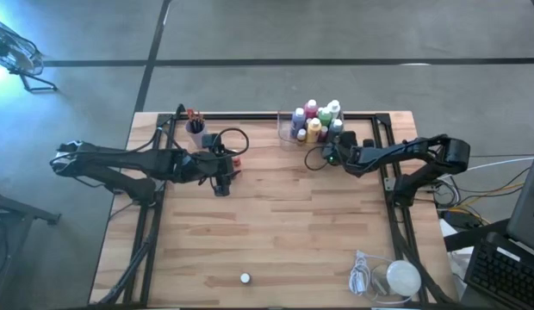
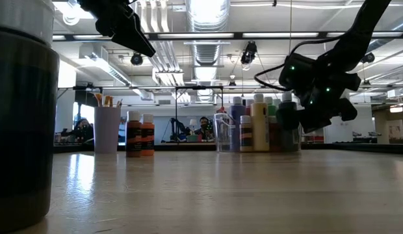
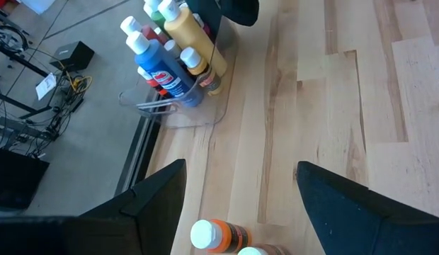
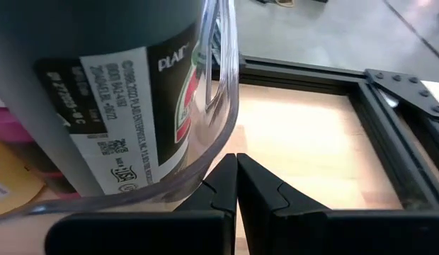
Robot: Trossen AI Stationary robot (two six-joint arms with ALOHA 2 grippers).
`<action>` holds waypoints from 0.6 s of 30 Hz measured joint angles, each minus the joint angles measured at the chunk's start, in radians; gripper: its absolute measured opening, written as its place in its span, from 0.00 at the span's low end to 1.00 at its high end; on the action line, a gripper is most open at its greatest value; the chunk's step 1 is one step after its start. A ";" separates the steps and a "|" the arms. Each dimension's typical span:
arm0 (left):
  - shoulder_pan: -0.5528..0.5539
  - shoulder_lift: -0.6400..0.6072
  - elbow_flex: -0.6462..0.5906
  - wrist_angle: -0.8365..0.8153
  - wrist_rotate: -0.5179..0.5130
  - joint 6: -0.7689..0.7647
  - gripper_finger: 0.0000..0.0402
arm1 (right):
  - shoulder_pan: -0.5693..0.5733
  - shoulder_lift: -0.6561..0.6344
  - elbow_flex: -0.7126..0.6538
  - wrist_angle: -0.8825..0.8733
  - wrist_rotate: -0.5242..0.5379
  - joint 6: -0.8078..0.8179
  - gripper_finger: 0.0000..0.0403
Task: Pick & Place Paint Supplies
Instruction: Adjust the transparent bin
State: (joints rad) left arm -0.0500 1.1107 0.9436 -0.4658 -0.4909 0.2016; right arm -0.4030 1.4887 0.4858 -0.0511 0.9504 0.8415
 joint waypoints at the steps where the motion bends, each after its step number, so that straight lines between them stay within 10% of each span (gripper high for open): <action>1: 0.000 0.000 0.000 0.000 0.000 0.000 0.68 | 0.000 0.000 0.000 0.013 -0.006 -0.009 0.02; 18: 0.000 0.000 0.000 0.000 0.000 0.000 0.68 | -0.001 0.002 0.000 0.168 -0.085 -0.136 0.02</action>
State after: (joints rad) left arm -0.0502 1.1107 0.9436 -0.4655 -0.4909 0.2016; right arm -0.4043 1.4902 0.4854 0.1164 0.8655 0.7055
